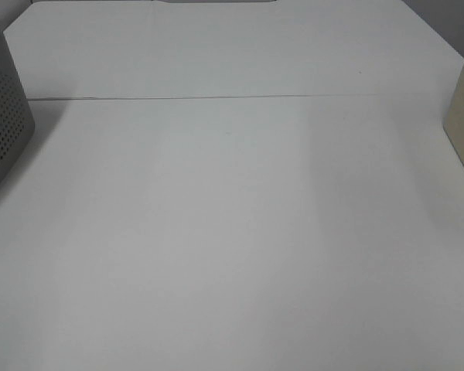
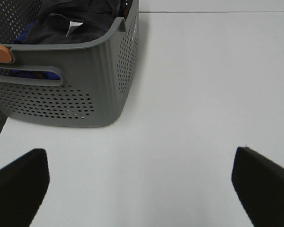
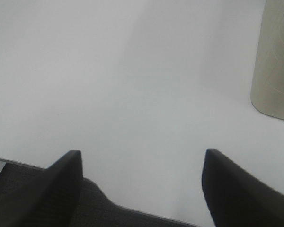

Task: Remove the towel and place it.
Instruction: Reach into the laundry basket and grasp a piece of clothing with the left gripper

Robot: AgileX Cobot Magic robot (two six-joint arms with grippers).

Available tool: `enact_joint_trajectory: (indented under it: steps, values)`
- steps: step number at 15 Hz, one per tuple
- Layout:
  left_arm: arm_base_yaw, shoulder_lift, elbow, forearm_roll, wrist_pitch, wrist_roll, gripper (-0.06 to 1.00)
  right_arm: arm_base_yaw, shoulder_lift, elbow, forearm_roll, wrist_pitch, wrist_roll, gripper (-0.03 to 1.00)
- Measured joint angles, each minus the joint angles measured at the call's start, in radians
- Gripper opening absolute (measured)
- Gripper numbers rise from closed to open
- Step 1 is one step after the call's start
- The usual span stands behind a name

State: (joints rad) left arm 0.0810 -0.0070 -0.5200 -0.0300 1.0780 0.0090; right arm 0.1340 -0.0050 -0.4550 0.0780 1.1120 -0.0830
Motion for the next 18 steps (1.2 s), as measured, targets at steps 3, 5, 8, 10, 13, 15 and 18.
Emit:
enact_joint_trajectory:
  steps: [3, 5, 8, 10, 13, 15, 18]
  values:
    - [0.000, 0.024, -0.008, -0.004, 0.007, 0.002, 0.99, 0.000, 0.000, 0.000, 0.000, 0.000, 0.000, 0.69]
    - [0.000, 0.111, -0.067, -0.007, 0.048, 0.029, 0.99, 0.000, 0.000, 0.000, 0.000, 0.000, 0.000, 0.69]
    - [0.000, 0.432, -0.301, -0.008, 0.138, 0.301, 0.99, 0.000, 0.000, 0.000, 0.000, 0.000, 0.000, 0.69]
    - [0.000, 0.631, -0.429, -0.011, 0.141, 0.450, 0.99, 0.000, 0.000, 0.000, 0.000, 0.000, 0.000, 0.69]
    - [0.000, 1.099, -0.781, 0.030, 0.141, 0.799, 0.99, 0.000, 0.000, 0.000, 0.000, 0.000, 0.000, 0.69]
    - [0.000, 1.255, -0.900, 0.100, 0.140, 0.892, 0.99, 0.000, 0.000, 0.000, 0.000, 0.000, 0.000, 0.69]
    - [0.000, 1.516, -1.088, 0.234, 0.139, 0.972, 0.99, 0.000, 0.000, 0.000, 0.000, 0.000, 0.000, 0.69]
